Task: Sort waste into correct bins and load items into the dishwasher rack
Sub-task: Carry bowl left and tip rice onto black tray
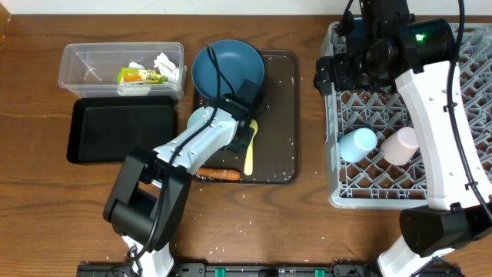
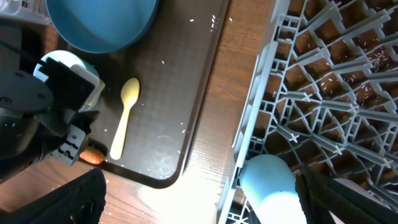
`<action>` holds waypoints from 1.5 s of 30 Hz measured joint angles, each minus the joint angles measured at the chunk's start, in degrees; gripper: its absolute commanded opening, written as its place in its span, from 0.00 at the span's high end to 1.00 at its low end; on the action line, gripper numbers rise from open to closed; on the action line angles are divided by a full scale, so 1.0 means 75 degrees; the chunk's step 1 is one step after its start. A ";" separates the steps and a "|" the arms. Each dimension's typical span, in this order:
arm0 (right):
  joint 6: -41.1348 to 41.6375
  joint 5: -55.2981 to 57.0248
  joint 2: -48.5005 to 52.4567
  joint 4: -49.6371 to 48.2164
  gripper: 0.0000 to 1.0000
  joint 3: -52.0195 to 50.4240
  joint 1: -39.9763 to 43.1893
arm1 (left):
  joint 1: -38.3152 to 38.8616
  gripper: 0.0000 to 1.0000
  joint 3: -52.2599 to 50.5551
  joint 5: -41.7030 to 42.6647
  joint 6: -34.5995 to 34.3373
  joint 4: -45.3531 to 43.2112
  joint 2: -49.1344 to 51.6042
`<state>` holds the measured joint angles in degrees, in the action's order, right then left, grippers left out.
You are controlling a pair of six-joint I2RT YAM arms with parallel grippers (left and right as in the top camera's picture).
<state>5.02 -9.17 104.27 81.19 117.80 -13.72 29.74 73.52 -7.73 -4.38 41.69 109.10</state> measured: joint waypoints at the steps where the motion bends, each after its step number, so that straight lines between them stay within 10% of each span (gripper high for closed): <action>1: -0.0006 0.0000 0.0000 0.0003 0.04 0.0000 0.0000 | 0.0000 0.80 0.0000 -0.0032 -0.0020 -0.0029 0.0000; 4: -0.0009 0.0000 0.0000 0.0006 0.04 0.0000 0.0000 | 0.0000 0.94 0.0000 -0.0085 -0.0064 -0.0085 0.0000; 23: -0.0009 0.0003 0.0000 0.0137 0.04 0.0000 0.0000 | -0.0580 0.94 0.0353 0.0458 -0.0836 0.1014 -0.1250; 45: -0.0067 0.0009 0.0000 0.0169 0.04 0.0000 0.0000 | -0.6595 0.94 0.0595 0.6758 -0.0221 0.1215 -0.2200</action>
<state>4.51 -9.10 104.27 82.46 117.80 -13.72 -19.73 77.97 42.96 -6.04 50.81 92.60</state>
